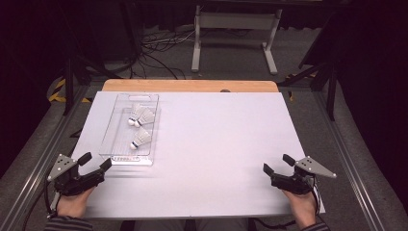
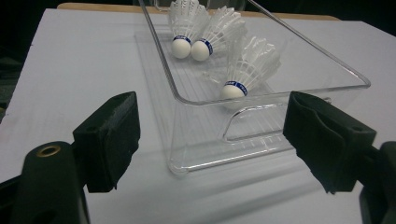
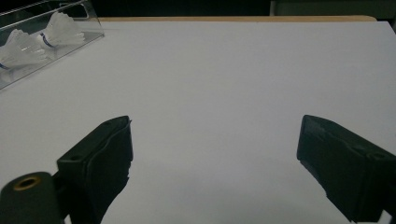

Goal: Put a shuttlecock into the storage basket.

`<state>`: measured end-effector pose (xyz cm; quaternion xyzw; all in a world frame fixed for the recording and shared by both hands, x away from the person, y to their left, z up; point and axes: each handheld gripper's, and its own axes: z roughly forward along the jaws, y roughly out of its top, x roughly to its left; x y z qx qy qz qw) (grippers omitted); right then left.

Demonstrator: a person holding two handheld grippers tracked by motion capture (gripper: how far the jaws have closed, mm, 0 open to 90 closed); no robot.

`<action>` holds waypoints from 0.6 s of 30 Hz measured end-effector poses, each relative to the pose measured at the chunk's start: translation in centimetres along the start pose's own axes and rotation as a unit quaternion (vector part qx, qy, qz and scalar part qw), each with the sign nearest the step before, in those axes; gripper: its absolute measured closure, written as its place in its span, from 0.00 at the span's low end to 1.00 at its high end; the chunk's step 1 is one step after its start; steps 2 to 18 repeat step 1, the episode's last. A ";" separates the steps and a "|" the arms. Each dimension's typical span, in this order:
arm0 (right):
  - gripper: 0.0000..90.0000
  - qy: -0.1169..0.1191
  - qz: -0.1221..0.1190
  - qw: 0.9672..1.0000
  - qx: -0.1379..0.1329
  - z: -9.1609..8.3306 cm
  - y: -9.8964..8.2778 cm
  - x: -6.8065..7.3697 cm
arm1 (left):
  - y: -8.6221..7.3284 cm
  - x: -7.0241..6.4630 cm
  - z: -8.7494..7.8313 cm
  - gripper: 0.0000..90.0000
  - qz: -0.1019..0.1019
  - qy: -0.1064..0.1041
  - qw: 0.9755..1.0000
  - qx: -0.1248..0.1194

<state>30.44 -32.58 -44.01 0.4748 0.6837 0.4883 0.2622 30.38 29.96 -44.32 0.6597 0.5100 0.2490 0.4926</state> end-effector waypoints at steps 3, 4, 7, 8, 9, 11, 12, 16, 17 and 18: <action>0.12 0.001 0.000 1.000 0.001 0.0 0.0 0.0 | 0.0 0.0 0.0 0.22 0.001 0.002 1.000 0.000; 0.12 0.001 0.000 1.000 0.001 0.0 0.0 0.0 | 0.0 0.0 0.0 0.22 0.001 0.002 1.000 0.000; 0.12 0.001 0.000 1.000 0.001 0.0 0.0 0.0 | 0.0 0.0 0.0 0.22 0.001 0.002 1.000 0.000; 0.12 0.001 0.000 1.000 0.001 0.0 0.0 0.0 | 0.0 0.0 0.0 0.22 0.001 0.002 1.000 0.000; 0.12 0.001 0.000 1.000 0.001 0.0 0.0 0.0 | 0.0 0.0 0.0 0.22 0.001 0.002 1.000 0.000; 0.12 0.001 0.000 1.000 0.001 0.0 0.0 0.0 | 0.0 0.0 0.0 0.22 0.001 0.002 1.000 0.000; 0.12 0.001 0.000 1.000 0.001 0.0 0.0 0.0 | 0.0 0.0 0.0 0.22 0.001 0.002 1.000 0.000; 0.12 0.001 0.000 1.000 0.001 0.0 0.0 0.0 | 0.0 0.0 0.0 0.22 0.001 0.002 1.000 0.000; 0.12 0.001 0.000 1.000 0.001 0.0 0.0 0.0 | 0.0 0.0 0.0 0.22 0.001 0.002 1.000 0.000; 0.12 0.001 0.000 1.000 0.001 0.0 0.0 0.0 | 0.0 0.0 0.0 0.22 0.001 0.002 1.000 0.000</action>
